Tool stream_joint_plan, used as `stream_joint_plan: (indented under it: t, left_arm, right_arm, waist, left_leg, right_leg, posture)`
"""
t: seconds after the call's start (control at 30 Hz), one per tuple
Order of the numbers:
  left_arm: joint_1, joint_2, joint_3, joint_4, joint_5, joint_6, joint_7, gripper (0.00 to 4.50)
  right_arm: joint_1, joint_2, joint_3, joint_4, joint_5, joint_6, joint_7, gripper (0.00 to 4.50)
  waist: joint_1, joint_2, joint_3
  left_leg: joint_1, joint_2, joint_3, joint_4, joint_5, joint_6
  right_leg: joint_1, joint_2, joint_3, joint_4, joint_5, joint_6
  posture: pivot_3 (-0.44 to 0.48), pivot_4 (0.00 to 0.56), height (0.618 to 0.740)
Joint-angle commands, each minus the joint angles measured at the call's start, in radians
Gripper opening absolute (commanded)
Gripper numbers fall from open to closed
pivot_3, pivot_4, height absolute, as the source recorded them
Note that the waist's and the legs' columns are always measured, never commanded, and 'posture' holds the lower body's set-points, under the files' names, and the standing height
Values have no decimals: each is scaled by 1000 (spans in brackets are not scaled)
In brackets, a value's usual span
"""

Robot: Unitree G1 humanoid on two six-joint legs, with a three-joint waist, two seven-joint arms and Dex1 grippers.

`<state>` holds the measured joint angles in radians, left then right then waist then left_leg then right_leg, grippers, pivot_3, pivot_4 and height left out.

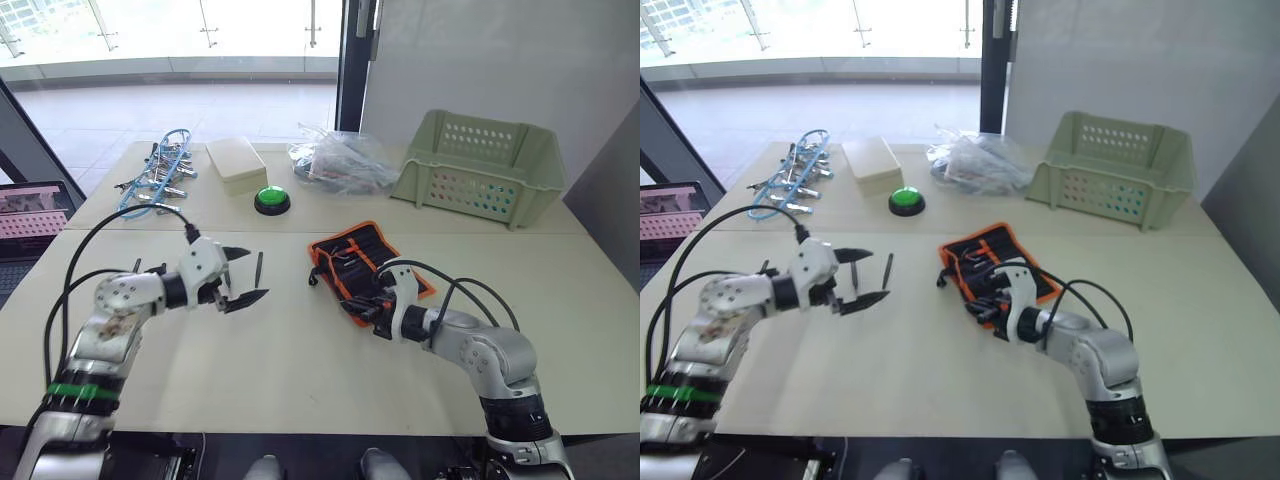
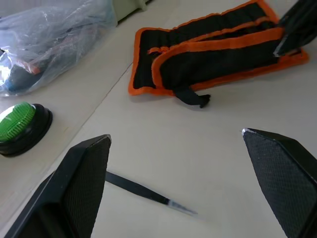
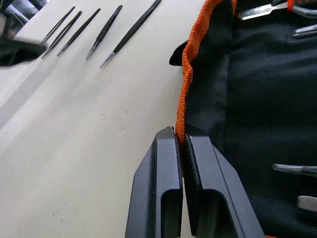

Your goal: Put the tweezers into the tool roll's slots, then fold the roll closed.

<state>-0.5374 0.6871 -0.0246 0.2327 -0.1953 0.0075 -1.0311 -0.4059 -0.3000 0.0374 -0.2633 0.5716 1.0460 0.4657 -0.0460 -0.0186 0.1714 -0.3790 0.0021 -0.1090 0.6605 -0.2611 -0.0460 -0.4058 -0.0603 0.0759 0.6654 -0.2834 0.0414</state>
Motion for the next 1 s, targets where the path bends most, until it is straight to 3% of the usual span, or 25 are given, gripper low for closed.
stream_joint_plan:
  t: [0.03, 0.27, 0.67, 0.73, 1.0]
  left_arm:
    - [-101, -35, -41, 133, 38, -98, -45, 4500]
    - [-242, -117, -125, 322, 117, -235, -91, 4500]
    - [-463, -231, -217, 685, 305, -433, -10, 4500]
    - [-485, -243, -230, 724, 329, -459, -5, 3941]
    - [-533, -237, -250, 790, 374, -528, -40, 1377]
  right_arm:
    - [16, -9, 6, -78, 33, 14, 15, 211]
    - [58, -32, 9, -142, 49, 38, 21, 211]
    - [74, -15, 16, -144, 52, 35, -20, 211]
    - [72, -16, 15, -141, 51, 32, -22, 0]
    - [76, -23, 11, -138, 45, 20, -31, 0]
  waist:
    - [-7, 0, 0]
    - [-17, 0, 0]
    - [-18, -1, 0]
    - [-19, -1, 0]
    - [-21, -1, 0]
  left_leg:
    - [0, 0, 0, 0, 0, 0]
    - [-4, 0, -1, 1, 0, 0]
    - [-5, -1, -2, 1, 0, 1]
    - [-5, -1, -2, 2, 0, 1]
    - [-5, -1, -3, 2, 0, 1]
  right_leg:
    - [0, 0, 0, 0, 0, 0]
    - [-3, -1, -2, 0, 0, 0]
    - [-3, -1, -3, 1, 0, 0]
    - [-3, -1, -3, 1, 0, 0]
    - [-3, -1, -3, 1, 0, 0]
  posture:
    - [0, 150, 740]
    - [0, 150, 740]
    - [0, 150, 740]
    - [0, 150, 740]
    - [0, 150, 740]
